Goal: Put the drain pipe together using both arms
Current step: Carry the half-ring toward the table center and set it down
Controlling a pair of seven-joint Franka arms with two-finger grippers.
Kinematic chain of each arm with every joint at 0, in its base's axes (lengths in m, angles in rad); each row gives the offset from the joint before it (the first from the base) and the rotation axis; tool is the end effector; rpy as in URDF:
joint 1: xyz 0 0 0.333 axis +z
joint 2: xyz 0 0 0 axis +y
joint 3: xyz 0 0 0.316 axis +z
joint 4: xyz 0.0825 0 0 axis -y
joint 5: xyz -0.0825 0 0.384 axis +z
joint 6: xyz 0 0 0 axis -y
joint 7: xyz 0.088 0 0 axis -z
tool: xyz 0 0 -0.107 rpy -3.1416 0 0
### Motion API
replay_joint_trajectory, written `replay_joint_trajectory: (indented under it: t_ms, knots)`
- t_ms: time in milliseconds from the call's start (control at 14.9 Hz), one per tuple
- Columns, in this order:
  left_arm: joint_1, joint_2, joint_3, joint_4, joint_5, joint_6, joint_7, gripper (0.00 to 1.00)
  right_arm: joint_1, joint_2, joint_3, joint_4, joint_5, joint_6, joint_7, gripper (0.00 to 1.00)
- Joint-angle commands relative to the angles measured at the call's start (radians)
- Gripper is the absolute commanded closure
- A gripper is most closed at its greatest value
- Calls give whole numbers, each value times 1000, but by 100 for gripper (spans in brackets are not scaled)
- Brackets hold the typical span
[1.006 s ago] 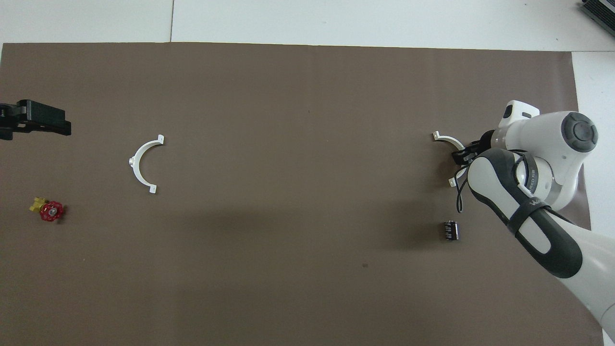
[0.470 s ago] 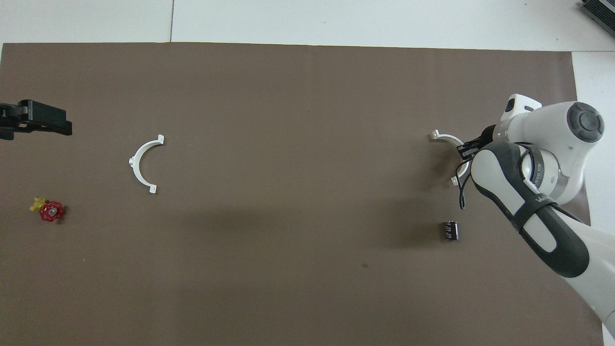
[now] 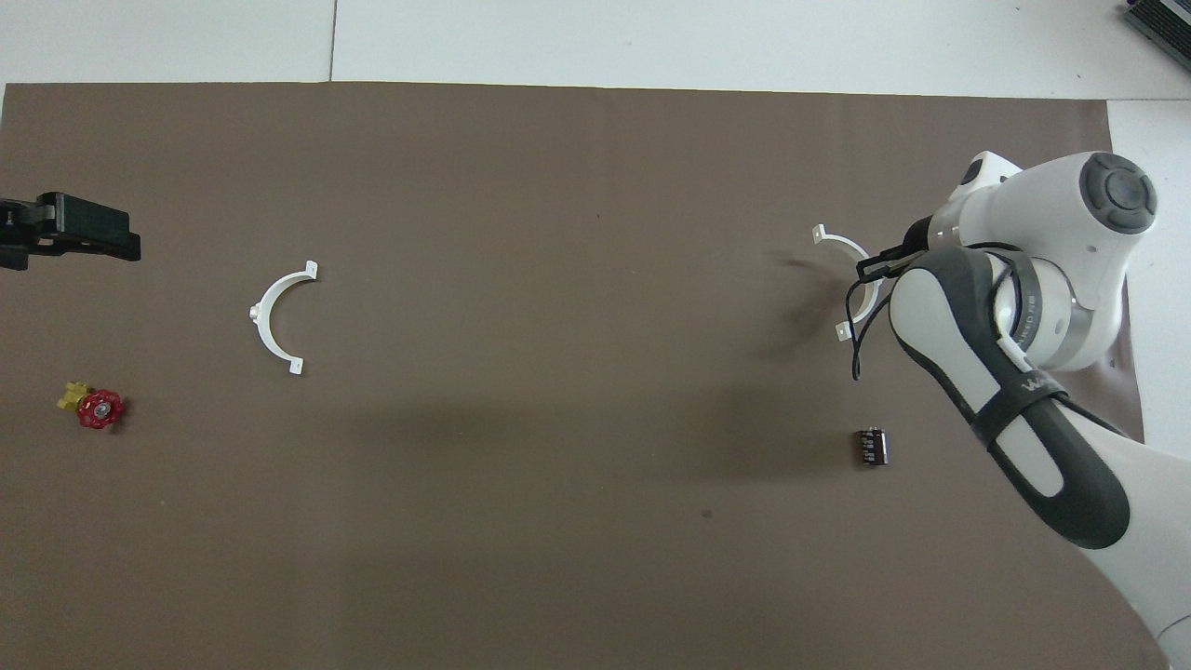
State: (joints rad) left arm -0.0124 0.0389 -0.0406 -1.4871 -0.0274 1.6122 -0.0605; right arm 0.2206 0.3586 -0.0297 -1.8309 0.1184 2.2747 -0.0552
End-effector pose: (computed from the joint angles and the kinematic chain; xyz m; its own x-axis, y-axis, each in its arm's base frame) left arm 0.5706 -0.0326 0.6462 0.9964 0.0090 0.0842 0.0061 -0.9994 0.0341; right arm 0.6332 0.1267 0.3455 0.9815 0.1706 0.0870 0.1776 -0.9807 -0.0812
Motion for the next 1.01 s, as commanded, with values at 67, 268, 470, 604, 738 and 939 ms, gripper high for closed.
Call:
replay_joint_trajectory:
  t_ms: [67,268,470,604,738,939]
  knots:
    - [-1,-25,1,-39,11,23,10,0,143,32,-1,36,-43,11,214,100]
    - [-1,-27,1,-41,11,23,10,0,222,69,1,55,-69,64,328,100]
    - [-4,-31,1,-47,11,26,10,0,275,91,1,55,-69,98,377,100]
    - [-5,-33,1,-55,11,29,10,0,307,102,1,48,-69,112,400,100]
    - [-5,-34,1,-53,11,31,10,0,313,102,1,38,-94,121,402,100]
    - [-5,-34,1,-53,11,28,10,0,326,102,1,25,-106,121,422,100]
